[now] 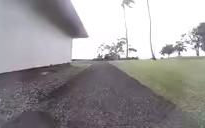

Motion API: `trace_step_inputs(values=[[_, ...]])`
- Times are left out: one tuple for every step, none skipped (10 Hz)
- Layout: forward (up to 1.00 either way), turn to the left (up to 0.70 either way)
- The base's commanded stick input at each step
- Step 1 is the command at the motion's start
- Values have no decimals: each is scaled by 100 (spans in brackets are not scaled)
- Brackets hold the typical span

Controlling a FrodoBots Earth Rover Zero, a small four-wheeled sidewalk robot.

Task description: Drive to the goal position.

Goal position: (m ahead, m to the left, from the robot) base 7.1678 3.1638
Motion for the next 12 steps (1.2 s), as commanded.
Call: trace_step_inputs(values=[[70, 0], [70, 0], [70, 0], [70, 0], [70, 0], [70, 0], [70, 0], [70, 0], [70, 0], [70, 0], [70, 0], [70, 0]])
